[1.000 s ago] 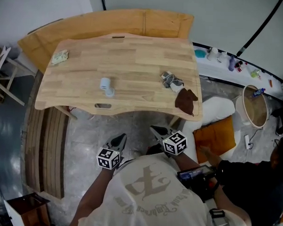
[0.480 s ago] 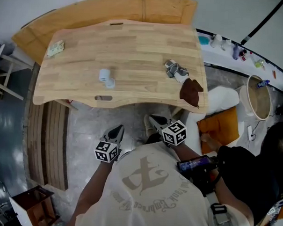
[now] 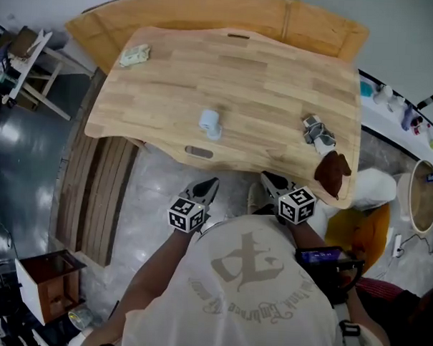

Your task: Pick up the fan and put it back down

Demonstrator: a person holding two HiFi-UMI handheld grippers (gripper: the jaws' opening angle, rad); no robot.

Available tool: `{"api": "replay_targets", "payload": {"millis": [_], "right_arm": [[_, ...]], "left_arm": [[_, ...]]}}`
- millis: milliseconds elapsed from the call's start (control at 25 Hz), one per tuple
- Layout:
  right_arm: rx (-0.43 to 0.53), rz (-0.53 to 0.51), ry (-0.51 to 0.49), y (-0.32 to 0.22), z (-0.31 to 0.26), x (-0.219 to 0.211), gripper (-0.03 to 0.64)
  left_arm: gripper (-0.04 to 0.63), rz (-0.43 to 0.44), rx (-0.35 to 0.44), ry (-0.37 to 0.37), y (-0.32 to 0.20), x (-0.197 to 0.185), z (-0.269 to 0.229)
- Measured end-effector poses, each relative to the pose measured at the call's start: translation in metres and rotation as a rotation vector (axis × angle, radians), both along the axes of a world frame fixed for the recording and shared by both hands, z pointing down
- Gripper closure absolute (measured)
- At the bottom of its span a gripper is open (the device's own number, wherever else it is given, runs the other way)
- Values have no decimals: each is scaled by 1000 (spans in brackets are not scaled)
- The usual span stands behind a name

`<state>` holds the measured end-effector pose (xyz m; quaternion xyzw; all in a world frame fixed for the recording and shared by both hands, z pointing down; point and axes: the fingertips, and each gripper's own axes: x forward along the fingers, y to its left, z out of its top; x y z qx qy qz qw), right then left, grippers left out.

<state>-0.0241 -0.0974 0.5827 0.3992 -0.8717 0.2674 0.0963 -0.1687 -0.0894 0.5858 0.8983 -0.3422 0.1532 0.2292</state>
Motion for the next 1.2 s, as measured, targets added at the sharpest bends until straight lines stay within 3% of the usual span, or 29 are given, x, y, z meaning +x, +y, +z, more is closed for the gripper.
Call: {"api": "replay_targets", "payload": {"millis": [160,840,1200], "right_arm": [[2,-19,7,-28,-1,4,603],[-35,-123,-22,-112,10,31,603],[-36,-80,-50,-135,10,58,603]], "left_arm": [[584,-45,17,20,-29,-1,-4],[581,-293,-32,-78,-109,0,19],[548,-326,-34,-124,-126,12,26]]}}
